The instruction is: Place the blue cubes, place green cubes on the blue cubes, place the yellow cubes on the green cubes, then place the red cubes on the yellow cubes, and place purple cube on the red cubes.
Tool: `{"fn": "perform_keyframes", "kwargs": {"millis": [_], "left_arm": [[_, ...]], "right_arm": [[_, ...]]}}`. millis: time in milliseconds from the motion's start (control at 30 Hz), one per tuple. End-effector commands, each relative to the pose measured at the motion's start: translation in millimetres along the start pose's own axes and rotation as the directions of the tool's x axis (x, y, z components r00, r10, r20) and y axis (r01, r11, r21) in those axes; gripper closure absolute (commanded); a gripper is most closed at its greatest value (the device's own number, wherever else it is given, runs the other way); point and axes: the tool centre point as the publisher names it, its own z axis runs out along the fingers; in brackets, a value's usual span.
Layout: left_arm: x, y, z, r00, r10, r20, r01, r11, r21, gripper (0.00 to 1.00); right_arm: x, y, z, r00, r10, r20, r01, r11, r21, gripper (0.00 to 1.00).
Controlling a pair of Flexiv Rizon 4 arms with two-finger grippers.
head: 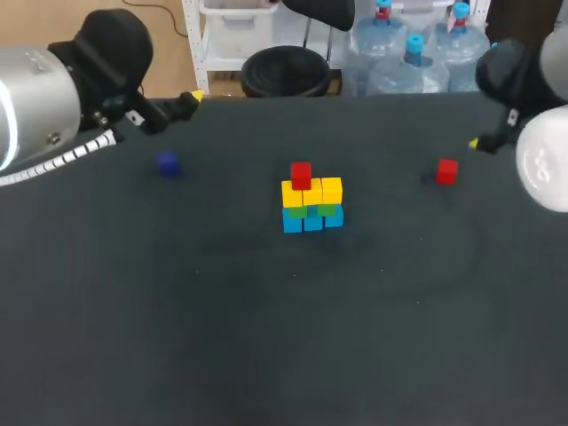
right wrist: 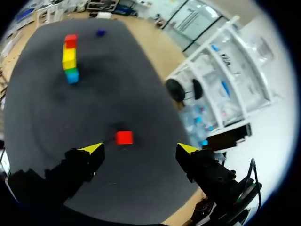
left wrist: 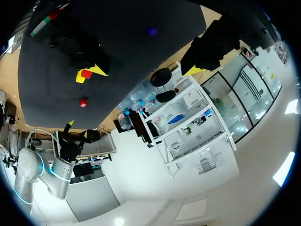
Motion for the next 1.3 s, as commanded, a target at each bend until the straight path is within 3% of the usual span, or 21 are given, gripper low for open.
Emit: {"fn": "perform_keyframes", "kwargs": {"millis": [33,400,567,767,967,1133,1300], "left_arm": [[0.6,3.1,0.0,1.000,0.001,0.002,-0.001,1.000,0.014,0.00],[0.6,3.1,0.0,1.000,0.001,0.002,-0.001,1.000,0.014,0.00],[0.6,3.1,0.0,1.000,0.001,0.002,-0.001,1.000,0.014,0.00],[0.6,3.1,0.0,1.000,0.001,0.002,-0.001,1.000,0.014,0.00],[0.6,3.1,0.0,1.000,0.001,0.002,-0.001,1.000,0.014,0.00],[0.6,3.1,0.0,1.000,0.001,0.002,-0.001,1.000,0.014,0.00],[0.6,3.1,0.0,1.000,0.001,0.002,-0.001,1.000,0.014,0.00]], "right_arm": [[0.1,9.5,12.9,0.998,-0.046,-0.032,0.046,0.999,-0.018,0.00],[26.1,-0.9,35.0,0.984,-0.158,-0.086,0.162,0.986,0.043,0.00],[18.3,8.5,40.0,0.983,-0.166,-0.076,0.165,0.986,-0.027,0.00],[7.3,12.7,39.6,0.993,-0.082,-0.084,0.063,0.977,-0.204,0.00],[6.8,7.3,57.1,0.983,-0.016,-0.181,-0.021,0.979,-0.201,0.00],[-2.8,11.2,67.8,0.982,0.035,-0.187,-0.074,0.975,-0.208,0.00],[-6.4,17.6,76.4,0.984,0.006,-0.178,-0.046,0.975,-0.220,0.00]]}}
